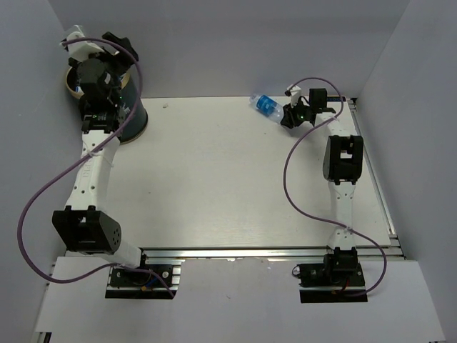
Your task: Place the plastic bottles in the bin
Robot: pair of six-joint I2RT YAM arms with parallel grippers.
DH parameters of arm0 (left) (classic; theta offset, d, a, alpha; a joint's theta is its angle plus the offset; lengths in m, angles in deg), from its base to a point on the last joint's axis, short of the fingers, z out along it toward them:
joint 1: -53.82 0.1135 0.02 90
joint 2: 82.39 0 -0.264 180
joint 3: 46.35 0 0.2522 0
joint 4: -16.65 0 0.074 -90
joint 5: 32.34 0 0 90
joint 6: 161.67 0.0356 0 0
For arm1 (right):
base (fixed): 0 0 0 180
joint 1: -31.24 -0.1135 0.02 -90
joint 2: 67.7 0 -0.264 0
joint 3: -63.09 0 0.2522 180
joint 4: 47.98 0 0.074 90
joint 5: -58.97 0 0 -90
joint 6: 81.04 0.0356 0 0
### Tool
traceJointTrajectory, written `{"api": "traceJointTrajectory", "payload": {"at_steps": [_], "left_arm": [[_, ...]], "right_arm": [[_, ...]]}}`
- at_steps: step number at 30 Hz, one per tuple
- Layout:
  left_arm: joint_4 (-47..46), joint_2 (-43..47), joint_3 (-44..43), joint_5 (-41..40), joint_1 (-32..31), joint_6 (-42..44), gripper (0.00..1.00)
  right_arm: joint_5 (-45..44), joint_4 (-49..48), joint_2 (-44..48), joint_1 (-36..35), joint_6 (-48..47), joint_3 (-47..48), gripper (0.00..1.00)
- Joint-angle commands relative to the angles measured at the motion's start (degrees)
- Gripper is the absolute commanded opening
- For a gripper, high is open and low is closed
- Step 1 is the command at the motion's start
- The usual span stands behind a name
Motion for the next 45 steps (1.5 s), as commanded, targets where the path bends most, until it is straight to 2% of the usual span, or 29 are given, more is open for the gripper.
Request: {"api": "traceJointTrajectory", "payload": {"at_steps": [1, 3, 7, 8, 10, 11, 14, 19, 22, 24, 26, 31, 33, 37, 42, 43, 44, 45], "left_arm": [[0.4, 2.2, -0.8, 0.3, -4.3, 1.3, 0.98], [2.0, 2.0, -2.3, -0.6, -5.5, 1.9, 0.98], [6.7, 3.5, -2.9, -0.2, -6.0, 0.4, 0.98], [7.4, 4.5, -2.8, 0.5, -6.4, 0.0, 0.98], [9.5, 5.7, -1.3, 1.7, -6.9, -2.1, 0.98], [9.7, 6.9, 1.0, 4.4, -7.5, -2.8, 0.98], [9.0, 8.9, 6.4, 9.7, -9.7, -5.8, 0.98], [5.2, 11.9, 19.1, 16.7, -15.4, -10.2, 0.98], [-1.5, 13.1, 24.7, 19.7, -19.4, -14.1, 0.98], [-7.6, 14.0, 30.3, 19.0, -21.7, -17.0, 0.98], [-9.5, 14.1, 33.7, 17.9, -23.7, -18.7, 0.98], [-7.1, 13.0, 34.3, 15.5, -25.1, -19.8, 0.98], [-8.4, 12.7, 35.1, 15.0, -25.6, -20.3, 0.98], [-9.9, 11.2, 34.6, 14.9, -26.1, -21.3, 0.98], [-10.7, 9.8, 33.6, 11.1, -26.2, -21.2, 0.98], [-10.8, 9.7, 33.2, 10.9, -26.2, -20.6, 0.94], [-10.6, 9.7, 32.8, 10.5, -26.2, -20.0, 0.76], [-9.2, 9.8, 32.2, 8.0, -26.2, -19.4, 0.67]], "right_arm": [[6.0, -1.7, 5.4, -0.1, 3.9, -2.6, 0.19], [8.8, -2.0, 8.6, -0.2, 4.7, -7.2, 0.12], [11.8, -7.3, 22.3, -0.8, 7.5, -20.1, 0.01], [12.8, -8.9, 24.8, -1.4, 8.3, -26.1, 0.0], [13.1, -14.3, 32.6, -2.3, 12.4, -32.4, 0.0], [12.8, -17.5, 35.0, -3.5, 14.3, -38.7, 0.0], [12.5, -26.1, 44.0, -6.7, 22.6, -47.4, 0.0], [7.3, -29.2, 55.3, -15.0, 27.8, -59.2, 0.0], [4.4, -29.6, 58.4, -19.7, 34.7, -60.8, 0.0], [3.8, -31.0, 59.3, -22.5, 39.1, -61.3, 0.0], [2.5, -32.6, 60.3, -24.6, 41.4, -62.0, 0.0], [-0.4, -38.9, 62.9, -27.2, 47.0, -64.0, 0.0], [1.1, -42.8, 63.4, -28.0, 48.5, -65.4, 0.0], [6.4, -42.8, 63.0, -29.4, 47.9, -64.8, 0.0], [11.1, -46.5, 64.1, -31.1, 48.9, -67.5, 0.0], [10.9, -46.2, 64.1, -31.1, 49.0, -67.2, 0.03], [10.7, -44.4, 64.1, -31.2, 48.5, -66.9, 0.16], [10.2, -42.8, 64.1, -31.2, 48.2, -66.4, 0.68]]}}
